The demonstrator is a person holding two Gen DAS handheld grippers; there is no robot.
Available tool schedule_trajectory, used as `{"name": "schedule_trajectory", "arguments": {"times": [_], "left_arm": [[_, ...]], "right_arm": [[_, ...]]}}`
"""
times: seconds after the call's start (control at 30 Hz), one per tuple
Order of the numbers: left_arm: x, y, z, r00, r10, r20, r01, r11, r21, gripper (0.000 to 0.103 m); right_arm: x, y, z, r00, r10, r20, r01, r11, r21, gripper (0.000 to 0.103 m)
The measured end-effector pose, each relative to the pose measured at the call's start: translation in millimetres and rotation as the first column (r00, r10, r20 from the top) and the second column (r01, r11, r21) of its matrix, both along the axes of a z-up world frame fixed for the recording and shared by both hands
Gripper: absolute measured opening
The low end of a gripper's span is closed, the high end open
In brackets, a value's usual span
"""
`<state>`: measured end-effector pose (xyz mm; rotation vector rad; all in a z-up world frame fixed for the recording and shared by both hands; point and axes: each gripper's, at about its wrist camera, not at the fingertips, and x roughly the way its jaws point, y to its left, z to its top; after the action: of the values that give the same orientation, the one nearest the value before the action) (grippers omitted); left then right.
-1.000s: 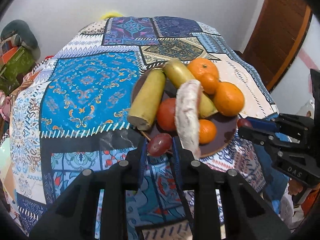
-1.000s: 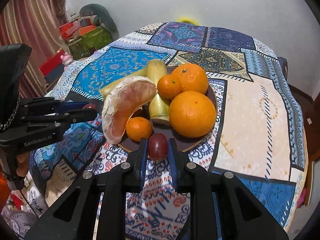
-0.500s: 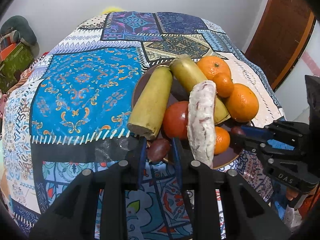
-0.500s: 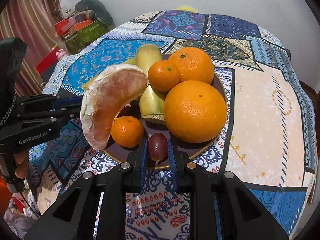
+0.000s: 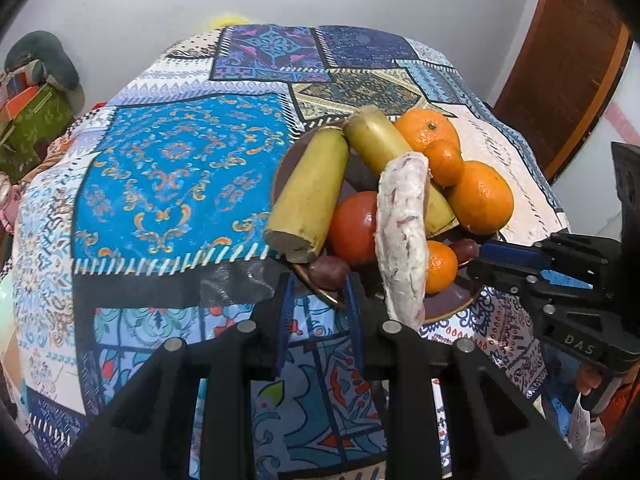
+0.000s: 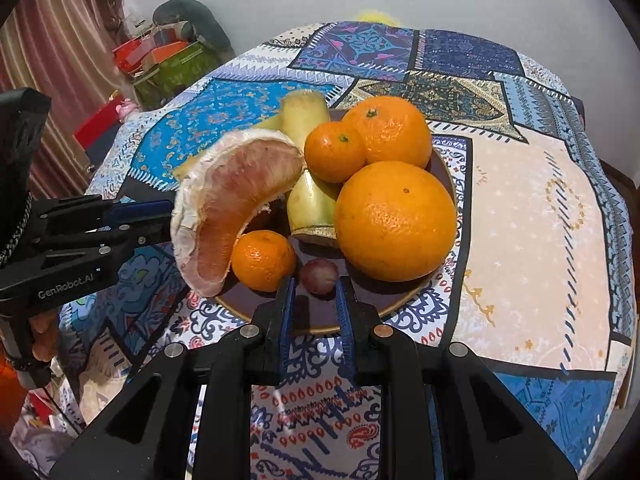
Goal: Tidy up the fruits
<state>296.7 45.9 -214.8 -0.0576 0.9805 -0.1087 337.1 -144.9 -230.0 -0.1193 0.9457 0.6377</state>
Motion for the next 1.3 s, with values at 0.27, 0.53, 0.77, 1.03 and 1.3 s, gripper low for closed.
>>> {"name": "schedule_trajectory", "arguments": {"times": [0.27, 0.53, 0.77, 1.03, 1.3], "left_arm": [[-35, 0, 58, 0.991, 0.031, 0.127, -0.031, 1.000, -0.004, 0.025], [-108, -20, 159, 0.917, 0.019, 0.398, -0.036, 0.999, 0.034, 0.026], [-167, -30, 221, 0.823, 0.032, 0.568, -0.047, 0.999, 0.011, 0.037], [-217, -37, 254, 0.714, 0.053, 0.699, -0.095, 0.995, 0.022, 0.079], [-239, -39, 261, 0.665, 0.055, 0.745, -0.105, 0.994, 0.020, 0.100]], "right_arm": [[-30, -15, 54, 0.991, -0.042, 0.126, 0.040, 0.999, 0.021, 0.019], [-85, -45, 146, 0.942, -0.122, 0.312, 0.072, 0.983, 0.168, 0.019], [-153, -67, 216, 0.848, -0.211, 0.487, 0.070, 0.954, 0.292, 0.028], [-207, -68, 247, 0.737, -0.283, 0.614, 0.074, 0.937, 0.342, 0.069], [-222, -60, 249, 0.682, -0.340, 0.648, 0.115, 0.924, 0.363, 0.103]]}}
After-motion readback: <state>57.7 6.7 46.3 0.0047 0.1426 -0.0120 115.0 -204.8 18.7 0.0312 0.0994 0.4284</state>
